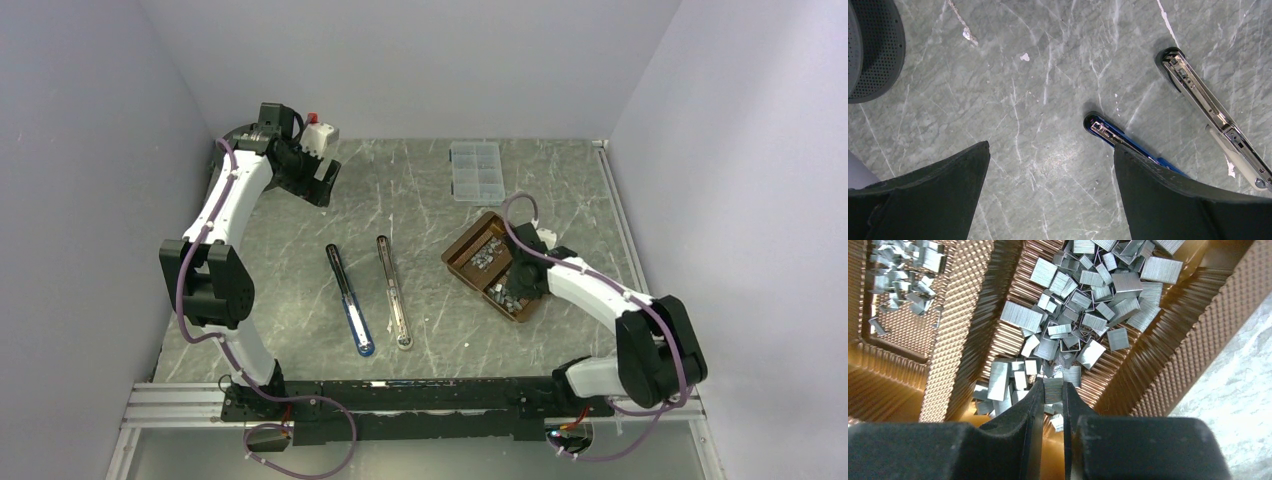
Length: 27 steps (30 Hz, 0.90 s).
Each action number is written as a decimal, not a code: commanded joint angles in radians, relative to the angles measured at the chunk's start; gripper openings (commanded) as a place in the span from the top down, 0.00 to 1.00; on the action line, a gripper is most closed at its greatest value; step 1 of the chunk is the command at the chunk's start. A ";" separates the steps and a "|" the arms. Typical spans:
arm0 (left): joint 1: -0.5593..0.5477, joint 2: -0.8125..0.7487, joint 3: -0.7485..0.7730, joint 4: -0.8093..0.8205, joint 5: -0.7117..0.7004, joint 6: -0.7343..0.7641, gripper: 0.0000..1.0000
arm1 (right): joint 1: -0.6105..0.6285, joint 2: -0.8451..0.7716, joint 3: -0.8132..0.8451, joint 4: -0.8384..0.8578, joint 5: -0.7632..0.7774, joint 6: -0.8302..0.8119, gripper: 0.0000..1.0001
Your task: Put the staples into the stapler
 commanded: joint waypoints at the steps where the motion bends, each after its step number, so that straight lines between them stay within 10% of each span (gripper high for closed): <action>1: 0.003 -0.035 0.047 -0.004 0.006 0.006 0.00 | -0.001 -0.082 0.043 -0.045 0.017 -0.021 1.00; 27: 0.003 -0.052 0.047 -0.023 -0.012 0.006 0.01 | 0.569 0.131 0.214 -0.035 -0.020 0.154 1.00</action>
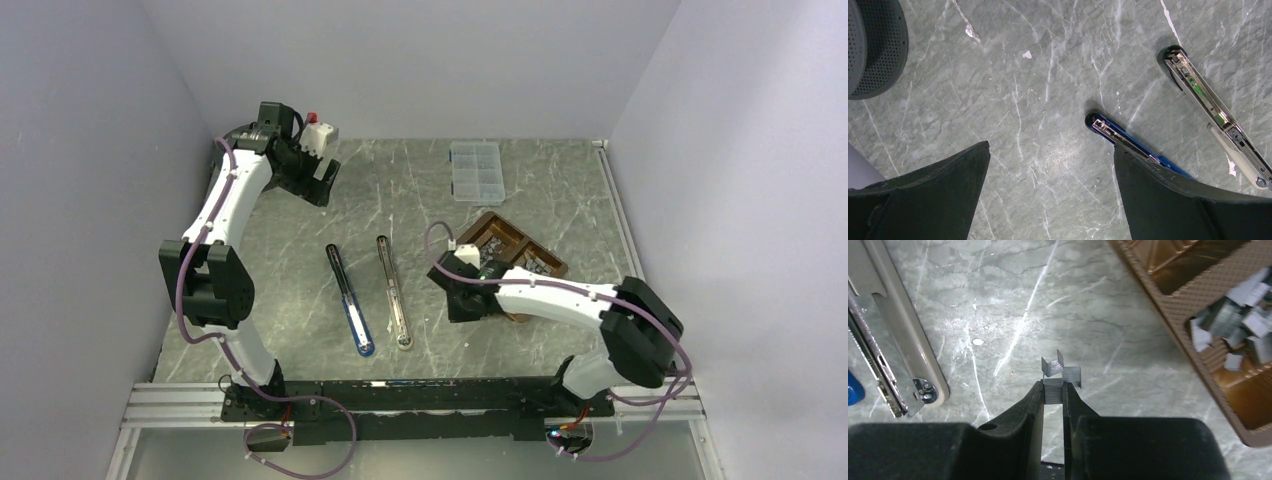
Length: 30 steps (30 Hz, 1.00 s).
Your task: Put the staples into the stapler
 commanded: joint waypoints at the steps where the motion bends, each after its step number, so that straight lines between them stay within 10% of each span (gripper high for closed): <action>1: 0.003 -0.053 0.033 -0.012 -0.003 0.006 0.01 | 0.036 0.076 0.043 0.111 -0.017 0.032 1.00; 11: 0.003 -0.051 0.024 -0.010 -0.006 0.012 0.01 | 0.069 0.196 0.054 0.187 -0.073 0.007 0.89; 17: 0.002 -0.041 0.022 -0.003 0.002 0.010 0.01 | 0.065 0.178 0.056 0.127 -0.102 -0.021 0.50; 30: 0.003 -0.022 0.043 -0.001 -0.006 0.013 0.01 | -0.198 -0.094 0.178 -0.135 -0.059 -0.143 0.47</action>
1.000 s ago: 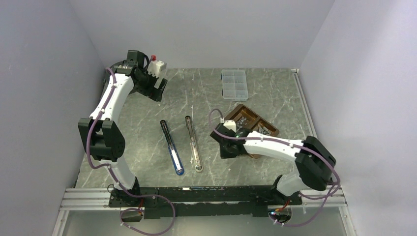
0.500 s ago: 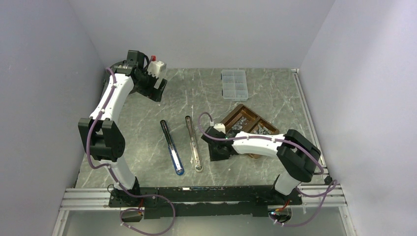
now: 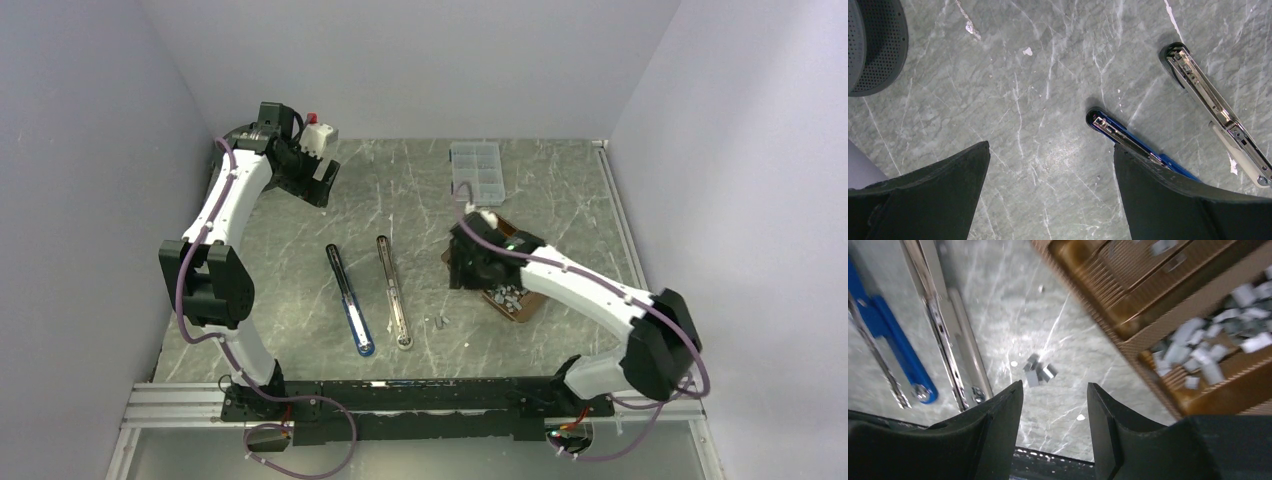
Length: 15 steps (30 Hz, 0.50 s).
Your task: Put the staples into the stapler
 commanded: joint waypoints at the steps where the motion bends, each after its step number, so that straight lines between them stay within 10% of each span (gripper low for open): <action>1: 0.003 -0.019 0.046 0.008 0.005 0.010 0.01 | -0.102 -0.093 0.041 -0.099 0.055 -0.048 0.47; 15: 0.002 0.099 0.106 0.006 0.054 -0.001 0.01 | -0.491 -0.151 -0.175 0.065 0.044 -0.069 0.47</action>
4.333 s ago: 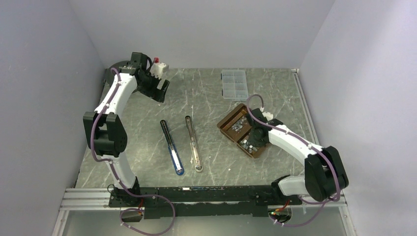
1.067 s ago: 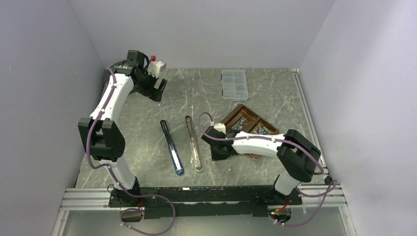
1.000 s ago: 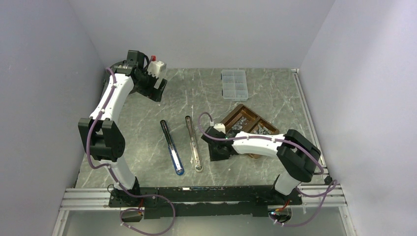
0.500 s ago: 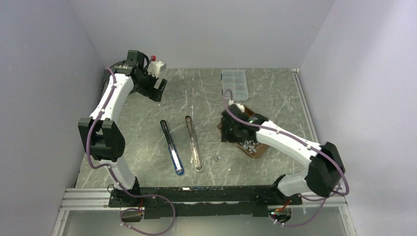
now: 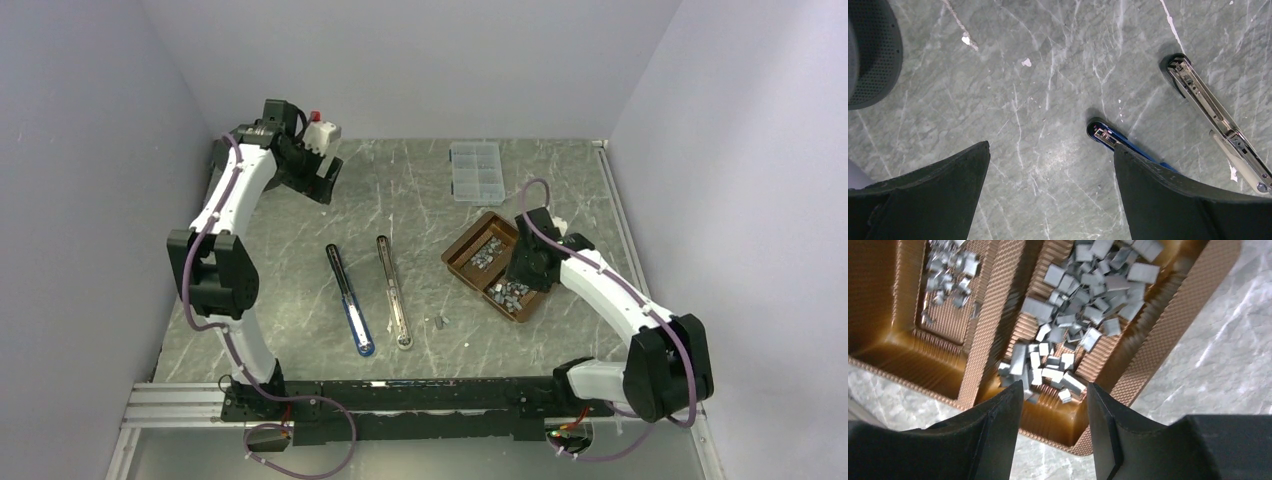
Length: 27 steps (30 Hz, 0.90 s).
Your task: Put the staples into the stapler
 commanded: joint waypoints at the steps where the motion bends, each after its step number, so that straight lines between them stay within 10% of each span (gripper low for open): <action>1: 0.002 0.056 0.065 0.008 0.044 -0.001 0.01 | -0.063 0.017 -0.003 0.100 -0.008 -0.026 0.47; 27: 0.002 0.189 0.168 0.009 0.065 0.026 0.01 | -0.190 0.270 0.126 0.211 0.112 -0.055 0.54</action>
